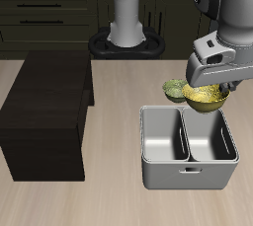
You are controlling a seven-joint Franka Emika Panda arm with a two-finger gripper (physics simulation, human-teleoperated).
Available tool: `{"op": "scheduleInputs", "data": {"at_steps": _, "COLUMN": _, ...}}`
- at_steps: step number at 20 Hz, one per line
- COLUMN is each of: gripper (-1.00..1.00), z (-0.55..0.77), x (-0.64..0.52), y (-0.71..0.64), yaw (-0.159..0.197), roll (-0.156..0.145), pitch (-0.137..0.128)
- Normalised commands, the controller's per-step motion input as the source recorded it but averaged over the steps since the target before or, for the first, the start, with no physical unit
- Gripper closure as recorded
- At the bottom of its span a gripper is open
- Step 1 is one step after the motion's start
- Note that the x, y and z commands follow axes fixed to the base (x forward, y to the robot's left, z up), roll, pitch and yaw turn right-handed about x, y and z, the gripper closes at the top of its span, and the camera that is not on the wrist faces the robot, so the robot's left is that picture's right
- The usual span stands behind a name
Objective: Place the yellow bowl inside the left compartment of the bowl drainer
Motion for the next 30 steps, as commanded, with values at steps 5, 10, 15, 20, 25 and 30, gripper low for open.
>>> {"op": "scheduleInputs", "data": {"at_steps": 5, "gripper": 1.0, "z": -0.13, "x": 0.03, "y": 0.05, "yaw": 0.0, "roll": 0.005, "pitch": 0.016}}
{"op": "scheduleInputs", "data": {"at_steps": 10, "gripper": 1.0, "z": -0.16, "x": 0.05, "y": -0.03, "yaw": -0.005, "roll": -0.003, "pitch": 0.019}}
{"op": "scheduleInputs", "data": {"at_steps": 15, "gripper": 1.0, "z": -0.18, "x": 0.04, "y": -0.06, "yaw": 0.001, "roll": -0.01, "pitch": 0.024}}
{"op": "scheduleInputs", "data": {"at_steps": 20, "gripper": 1.0, "z": -0.15, "x": 0.03, "y": -0.02, "yaw": 0.007, "roll": -0.002, "pitch": 0.016}}
{"op": "scheduleInputs", "data": {"at_steps": 25, "gripper": 1.0, "z": -0.18, "x": 0.0, "y": -0.02, "yaw": 0.011, "roll": 0.0, "pitch": 0.02}}
{"op": "scheduleInputs", "data": {"at_steps": 30, "gripper": 1.0, "z": -0.08, "x": -0.06, "y": 0.02, "yaw": 0.025, "roll": 0.005, "pitch": 0.0}}
